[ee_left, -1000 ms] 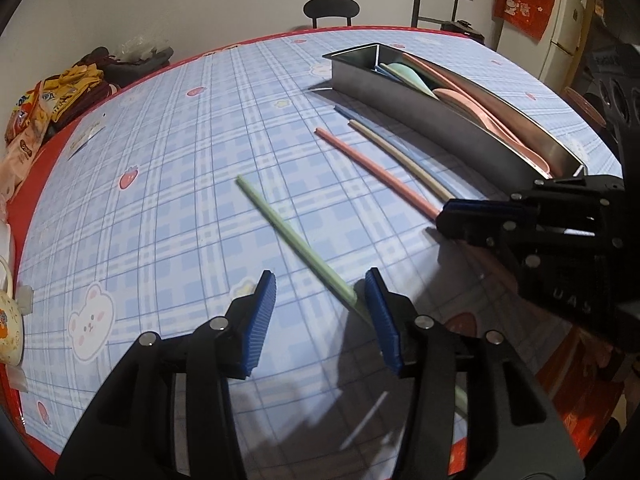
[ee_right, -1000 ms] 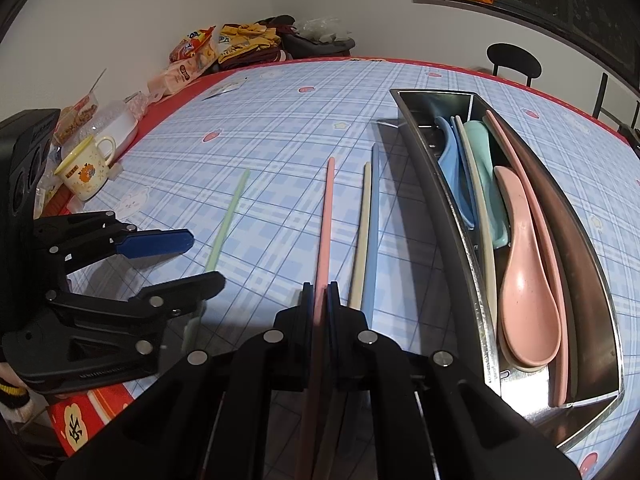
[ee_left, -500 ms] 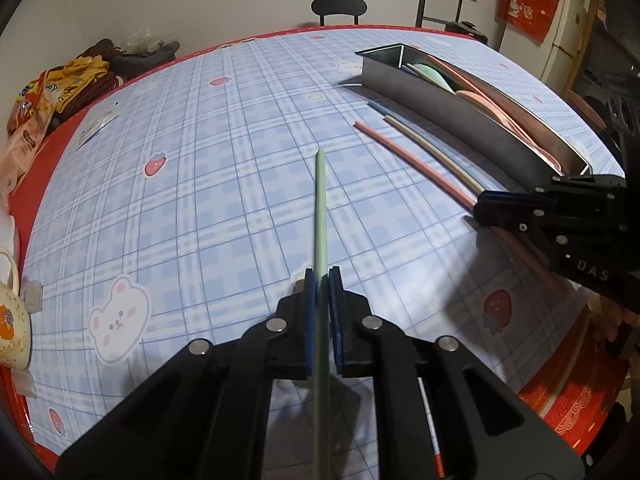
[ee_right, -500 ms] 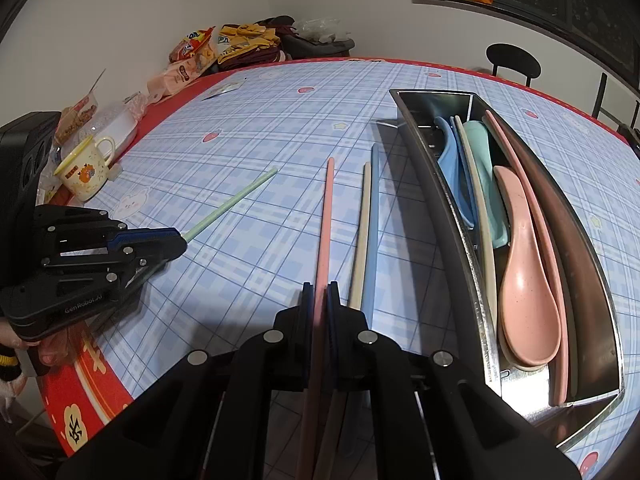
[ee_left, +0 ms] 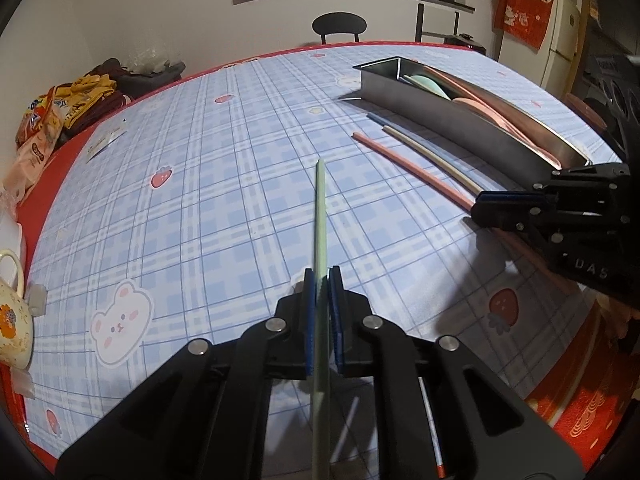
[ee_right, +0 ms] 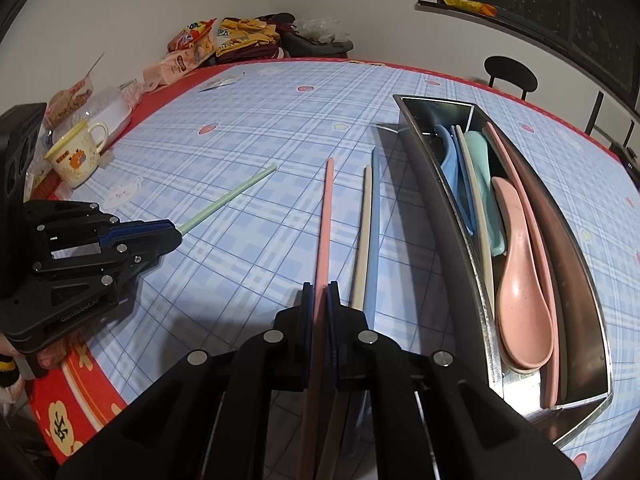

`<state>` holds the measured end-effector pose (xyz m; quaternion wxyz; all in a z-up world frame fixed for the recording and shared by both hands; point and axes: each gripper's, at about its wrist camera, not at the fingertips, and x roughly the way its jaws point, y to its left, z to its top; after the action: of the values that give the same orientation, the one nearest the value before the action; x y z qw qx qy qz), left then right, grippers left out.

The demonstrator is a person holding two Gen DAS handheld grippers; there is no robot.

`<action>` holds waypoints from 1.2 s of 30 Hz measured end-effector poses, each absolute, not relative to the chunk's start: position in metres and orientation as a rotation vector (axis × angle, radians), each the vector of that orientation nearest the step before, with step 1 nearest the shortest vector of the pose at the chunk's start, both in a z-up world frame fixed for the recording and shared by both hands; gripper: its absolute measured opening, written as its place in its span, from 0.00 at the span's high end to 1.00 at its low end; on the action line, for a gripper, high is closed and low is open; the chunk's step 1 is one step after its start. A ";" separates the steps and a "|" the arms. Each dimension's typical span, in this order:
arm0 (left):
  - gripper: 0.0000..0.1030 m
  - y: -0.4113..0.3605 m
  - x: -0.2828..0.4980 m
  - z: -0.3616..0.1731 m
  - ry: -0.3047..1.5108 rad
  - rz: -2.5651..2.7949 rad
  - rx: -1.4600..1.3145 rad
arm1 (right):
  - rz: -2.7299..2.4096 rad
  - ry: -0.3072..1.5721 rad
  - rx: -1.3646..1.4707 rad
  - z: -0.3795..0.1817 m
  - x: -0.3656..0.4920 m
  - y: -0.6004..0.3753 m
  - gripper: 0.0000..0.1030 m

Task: Organize utensils
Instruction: 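Close the left tool on the green chopstick while the right tool holds the pink chopstick, then carry the pink and green chopsticks over the steel tray with both tools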

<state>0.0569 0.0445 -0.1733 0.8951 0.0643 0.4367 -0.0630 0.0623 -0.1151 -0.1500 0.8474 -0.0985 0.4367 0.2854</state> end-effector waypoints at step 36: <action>0.90 0.104 0.037 -0.154 0.748 -0.117 -0.226 | 0.642 0.814 -0.147 -0.136 0.049 -0.127 0.94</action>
<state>0.0367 0.1037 -0.1540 0.9230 -0.1101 0.3643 -0.0568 0.0486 -0.1269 -0.1356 0.8660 -0.0702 0.3889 0.3063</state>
